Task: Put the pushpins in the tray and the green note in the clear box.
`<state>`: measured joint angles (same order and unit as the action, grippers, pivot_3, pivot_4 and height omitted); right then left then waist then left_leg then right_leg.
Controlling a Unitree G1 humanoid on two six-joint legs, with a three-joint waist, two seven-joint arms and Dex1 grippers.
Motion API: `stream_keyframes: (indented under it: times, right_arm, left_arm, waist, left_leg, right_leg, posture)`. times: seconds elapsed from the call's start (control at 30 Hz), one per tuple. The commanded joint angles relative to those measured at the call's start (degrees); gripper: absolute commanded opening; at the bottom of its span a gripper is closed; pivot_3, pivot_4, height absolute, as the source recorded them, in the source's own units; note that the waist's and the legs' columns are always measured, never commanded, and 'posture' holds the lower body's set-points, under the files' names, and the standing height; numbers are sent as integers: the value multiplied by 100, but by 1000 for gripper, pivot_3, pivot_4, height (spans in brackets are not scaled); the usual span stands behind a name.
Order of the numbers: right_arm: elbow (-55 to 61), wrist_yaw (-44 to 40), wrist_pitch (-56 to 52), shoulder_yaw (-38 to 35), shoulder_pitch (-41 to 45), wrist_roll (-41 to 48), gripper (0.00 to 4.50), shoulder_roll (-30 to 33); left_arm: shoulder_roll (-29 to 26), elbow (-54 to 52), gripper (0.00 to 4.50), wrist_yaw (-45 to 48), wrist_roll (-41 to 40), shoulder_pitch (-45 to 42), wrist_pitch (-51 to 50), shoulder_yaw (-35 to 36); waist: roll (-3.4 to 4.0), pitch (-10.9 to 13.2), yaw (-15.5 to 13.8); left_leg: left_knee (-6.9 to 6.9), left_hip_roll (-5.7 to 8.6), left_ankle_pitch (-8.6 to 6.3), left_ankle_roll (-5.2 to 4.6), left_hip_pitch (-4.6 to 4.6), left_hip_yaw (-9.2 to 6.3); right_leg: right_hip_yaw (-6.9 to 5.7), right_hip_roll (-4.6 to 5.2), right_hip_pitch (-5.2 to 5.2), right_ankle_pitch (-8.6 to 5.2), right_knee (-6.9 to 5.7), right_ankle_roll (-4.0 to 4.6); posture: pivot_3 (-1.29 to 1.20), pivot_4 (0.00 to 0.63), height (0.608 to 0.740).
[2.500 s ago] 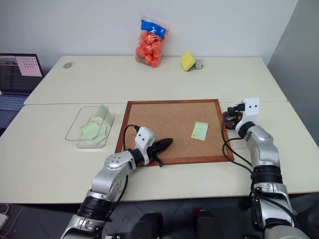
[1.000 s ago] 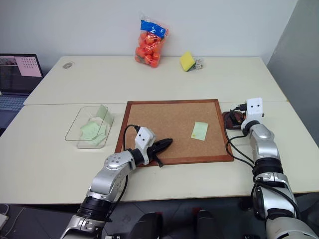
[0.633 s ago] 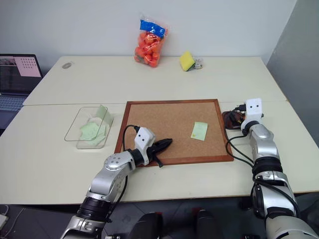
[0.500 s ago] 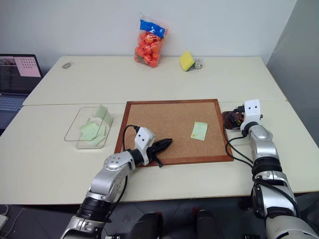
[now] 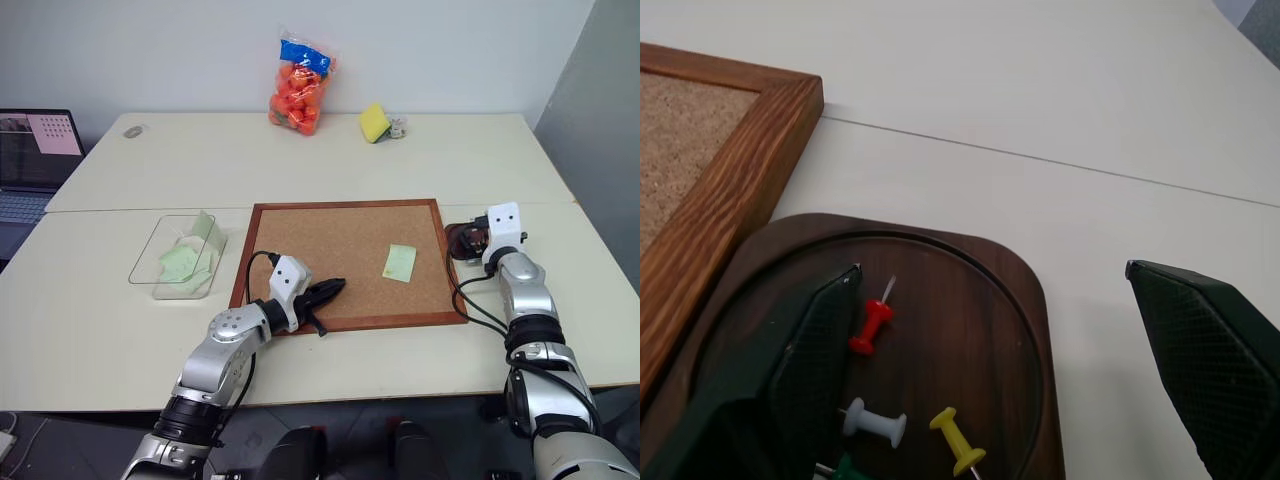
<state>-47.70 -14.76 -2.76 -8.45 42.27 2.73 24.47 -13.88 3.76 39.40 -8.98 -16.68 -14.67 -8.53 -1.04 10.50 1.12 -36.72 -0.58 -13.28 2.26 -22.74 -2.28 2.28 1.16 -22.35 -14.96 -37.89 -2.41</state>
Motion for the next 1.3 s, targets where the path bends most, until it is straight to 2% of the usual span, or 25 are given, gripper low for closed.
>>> stream_keyframes:
  times: [0.03,0.6,0.73,1.07,1.13,1.3]
  right_arm:
    - [181,-13,259,-269,238,251,4496,45]
    - [983,-172,85,-342,-123,540,4496,17]
    - [1597,-659,-73,-139,-457,658,4496,-17]
    - [4001,-2752,-731,682,-1808,1382,4496,60]
    - [4218,-2887,-788,807,-1929,1396,4496,50]
    - [3945,-2794,-693,1185,-1838,1078,4496,-220]
  left_arm:
    - [43,74,0,36,4,82,-112,-177]
    - [68,209,0,116,35,-42,-65,-229]
    - [64,204,0,121,51,-27,-44,-219]
    - [73,160,0,95,47,38,-44,-214]
    - [76,162,0,94,47,36,-43,-216]
    - [84,190,0,93,55,8,-26,-222]
  waist:
    - [0,0,0]
    - [0,0,-5]
    - [0,0,-17]
    - [4,-2,-24]
    - [5,-2,-22]
    - [4,-2,-24]
  left_leg:
    - [0,0,0,0,0,0]
    - [-1,0,0,0,0,-2]
    - [-1,-1,0,0,-1,-4]
    - [-3,-5,0,-1,-1,-9]
    - [-2,-4,0,-1,0,-9]
    - [-3,-3,-1,0,1,-9]
  right_leg:
    - [0,0,0,0,0,0]
    - [-2,1,0,0,-2,-1]
    - [-3,2,1,1,-2,-1]
    - [-6,3,2,-6,-1,-15]
    - [-7,2,3,-7,0,-17]
    - [-7,2,3,-14,0,-28]
  posture:
    - [0,150,740]
    - [0,150,740]
    - [0,150,740]
    - [0,150,740]
    - [0,150,740]
    - [0,150,740]
